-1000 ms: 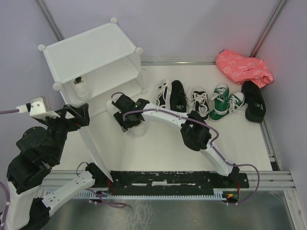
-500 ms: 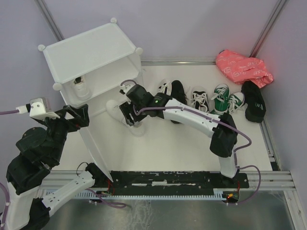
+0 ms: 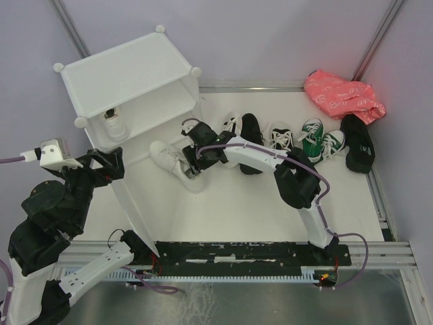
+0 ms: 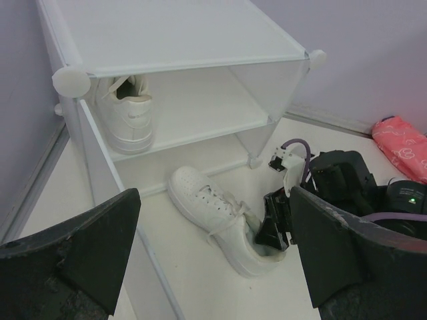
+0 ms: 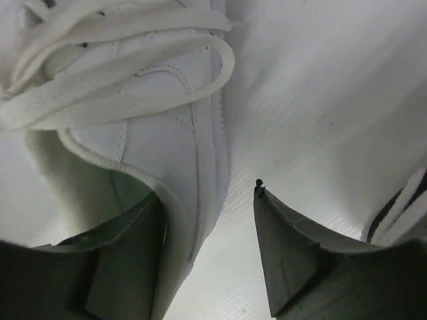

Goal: Place and organize the shoes in the shoe cabinet

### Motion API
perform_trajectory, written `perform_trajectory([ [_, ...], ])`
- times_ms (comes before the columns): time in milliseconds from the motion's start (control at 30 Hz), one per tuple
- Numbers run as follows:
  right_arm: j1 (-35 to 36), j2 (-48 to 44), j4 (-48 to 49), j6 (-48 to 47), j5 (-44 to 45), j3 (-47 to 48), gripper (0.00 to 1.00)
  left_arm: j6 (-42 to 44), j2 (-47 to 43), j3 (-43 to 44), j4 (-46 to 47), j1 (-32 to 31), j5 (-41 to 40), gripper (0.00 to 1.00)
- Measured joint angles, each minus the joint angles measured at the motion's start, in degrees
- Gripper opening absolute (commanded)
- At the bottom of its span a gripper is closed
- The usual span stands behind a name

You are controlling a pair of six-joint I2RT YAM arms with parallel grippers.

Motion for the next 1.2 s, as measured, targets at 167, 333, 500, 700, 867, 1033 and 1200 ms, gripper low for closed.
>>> perform_trajectory([
  [167,-1.3,2.5,6.0,0.2,-2.5,-2.6,0.49,0.0,-0.5,0.0,-0.4,0.0,-0.9,0.99],
  [333,-0.7,3.8,7.9,0.4,-2.3,-2.6,0.2,0.0,-0.8,0.0,-0.5,0.0,-1.2,0.99],
  [500,-0.6,3.4,7.0,1.2,1.6,-2.5,0.12,0.0,-0.8,0.4,-0.7,0.0,-1.8,0.99],
  [700,1.3,2.6,-6.3,0.9,7.8,5.1,0.07,0.0,-0.7,0.6,-0.8,0.0,-1.8,0.99],
  [867,1.5,1.0,-17.4,-0.5,9.5,19.0,0.06,0.0,-0.8,0.7,-0.7,0.0,-1.7,0.99],
  [1033,1.5,-0.2,-22.1,-1.2,10.1,25.2,0.06,0.0,-1.4,0.7,-0.7,0.0,-1.3,0.99],
  [1200,1.3,3.8,-24.5,-1.3,10.0,35.6,0.06,0.0,-1.6,0.7,-0.7,0.0,-0.6,0.99],
])
